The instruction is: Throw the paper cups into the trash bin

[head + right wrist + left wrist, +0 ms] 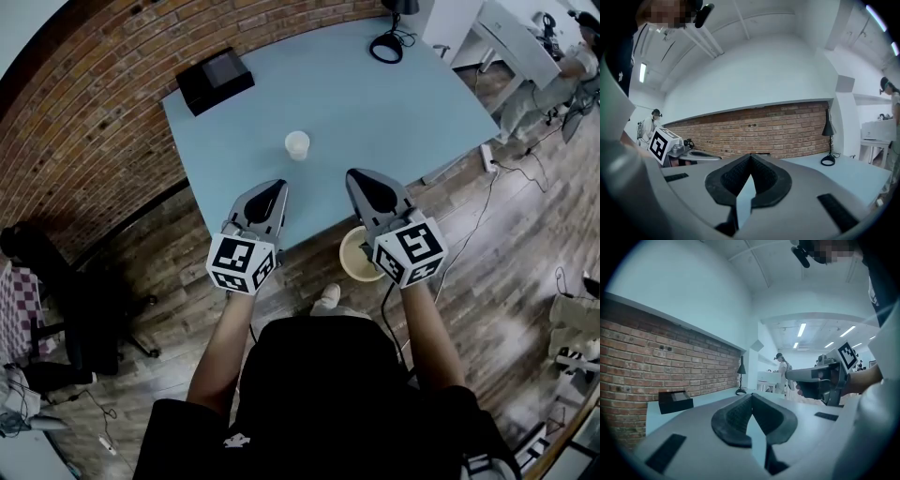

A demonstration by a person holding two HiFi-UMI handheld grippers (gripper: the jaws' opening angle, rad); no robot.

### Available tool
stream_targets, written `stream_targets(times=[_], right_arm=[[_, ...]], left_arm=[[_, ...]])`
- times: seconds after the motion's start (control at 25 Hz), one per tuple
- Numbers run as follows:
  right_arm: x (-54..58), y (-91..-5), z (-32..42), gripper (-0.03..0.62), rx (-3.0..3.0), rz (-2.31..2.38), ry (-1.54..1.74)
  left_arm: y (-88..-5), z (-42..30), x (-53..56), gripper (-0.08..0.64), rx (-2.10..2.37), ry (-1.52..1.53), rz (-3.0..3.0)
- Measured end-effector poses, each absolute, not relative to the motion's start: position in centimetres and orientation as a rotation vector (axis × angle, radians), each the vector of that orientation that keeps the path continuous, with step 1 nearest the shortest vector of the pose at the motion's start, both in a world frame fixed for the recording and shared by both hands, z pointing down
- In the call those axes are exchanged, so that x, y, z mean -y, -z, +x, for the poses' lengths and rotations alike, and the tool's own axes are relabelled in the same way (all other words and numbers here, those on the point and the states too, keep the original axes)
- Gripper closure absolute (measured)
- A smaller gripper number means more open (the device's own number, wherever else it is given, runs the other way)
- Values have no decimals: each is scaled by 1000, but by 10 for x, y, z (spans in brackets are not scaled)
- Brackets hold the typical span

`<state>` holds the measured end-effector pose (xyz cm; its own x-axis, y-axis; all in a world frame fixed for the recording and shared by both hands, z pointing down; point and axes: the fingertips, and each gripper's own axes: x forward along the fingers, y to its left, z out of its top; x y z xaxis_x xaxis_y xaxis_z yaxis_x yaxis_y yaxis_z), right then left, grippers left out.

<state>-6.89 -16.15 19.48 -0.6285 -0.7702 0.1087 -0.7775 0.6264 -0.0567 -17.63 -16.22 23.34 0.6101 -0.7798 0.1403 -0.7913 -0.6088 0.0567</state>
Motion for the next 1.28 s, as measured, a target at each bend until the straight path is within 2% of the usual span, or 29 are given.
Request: stream_targets(times=[0.28,1.28], right_arm=[[179,-203,-52,589,2791,1272,-181],[243,-224,-53,589,2686,1430,-242]], left_arm=[[-233,-152,175,551,1353,-186,2723],[-272,-158,262,551,1175,-264,2747]])
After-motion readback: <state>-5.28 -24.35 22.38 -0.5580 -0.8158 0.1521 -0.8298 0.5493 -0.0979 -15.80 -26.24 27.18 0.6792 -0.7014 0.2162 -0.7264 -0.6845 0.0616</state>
